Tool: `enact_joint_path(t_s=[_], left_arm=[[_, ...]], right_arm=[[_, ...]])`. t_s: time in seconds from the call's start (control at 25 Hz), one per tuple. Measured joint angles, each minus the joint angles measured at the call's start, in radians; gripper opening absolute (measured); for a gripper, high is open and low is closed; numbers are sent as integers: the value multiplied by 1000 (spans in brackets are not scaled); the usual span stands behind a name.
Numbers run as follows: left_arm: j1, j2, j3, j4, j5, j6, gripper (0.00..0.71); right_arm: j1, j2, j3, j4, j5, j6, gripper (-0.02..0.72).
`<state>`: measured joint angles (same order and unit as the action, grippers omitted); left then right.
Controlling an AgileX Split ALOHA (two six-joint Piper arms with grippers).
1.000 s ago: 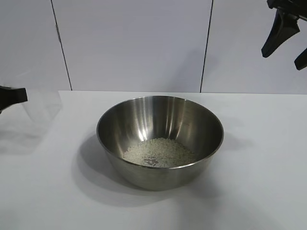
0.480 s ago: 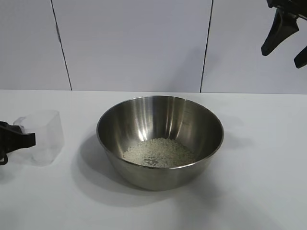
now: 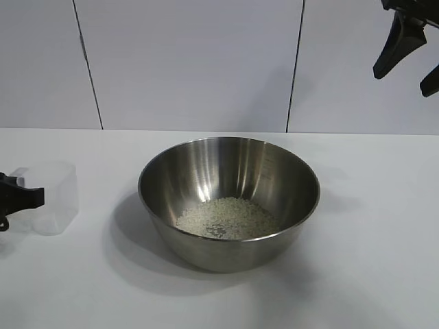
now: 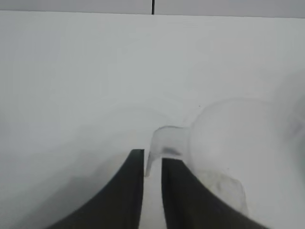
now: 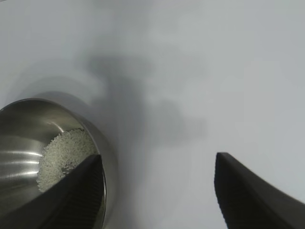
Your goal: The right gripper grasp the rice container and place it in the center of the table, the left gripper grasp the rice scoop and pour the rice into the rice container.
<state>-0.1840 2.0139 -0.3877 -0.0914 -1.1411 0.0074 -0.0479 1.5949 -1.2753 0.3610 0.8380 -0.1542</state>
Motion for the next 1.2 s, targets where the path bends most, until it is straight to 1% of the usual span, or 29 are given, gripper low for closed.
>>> enact_joint_path(t_s=[0.04, 0.12, 0.2, 0.28, 0.56, 0.88, 0.96, 1.08, 1.2], left_arm=[[0, 0, 0, 0, 0, 0, 233], [0, 0, 0, -1, -2, 0, 312], [0, 0, 0, -2, -4, 0, 354], [0, 0, 0, -10, -5, 2, 370], [0, 0, 22, -28, -10, 3, 381], [0, -23, 114, -30, -10, -14, 381], [0, -63, 141, -44, -10, -48, 376], [0, -166, 159, -72, 2, -72, 360], [0, -306, 159, -79, 96, -72, 356]], right_arm=[[0, 0, 0, 1, 0, 0, 463], [0, 0, 0, 1, 0, 0, 463], [0, 0, 0, 1, 0, 0, 463], [0, 0, 0, 1, 0, 0, 463], [0, 0, 0, 2, 0, 0, 463], [0, 0, 0, 2, 0, 0, 463], [0, 0, 0, 2, 0, 0, 463], [0, 0, 0, 2, -1, 0, 463], [0, 0, 0, 2, -1, 0, 463]])
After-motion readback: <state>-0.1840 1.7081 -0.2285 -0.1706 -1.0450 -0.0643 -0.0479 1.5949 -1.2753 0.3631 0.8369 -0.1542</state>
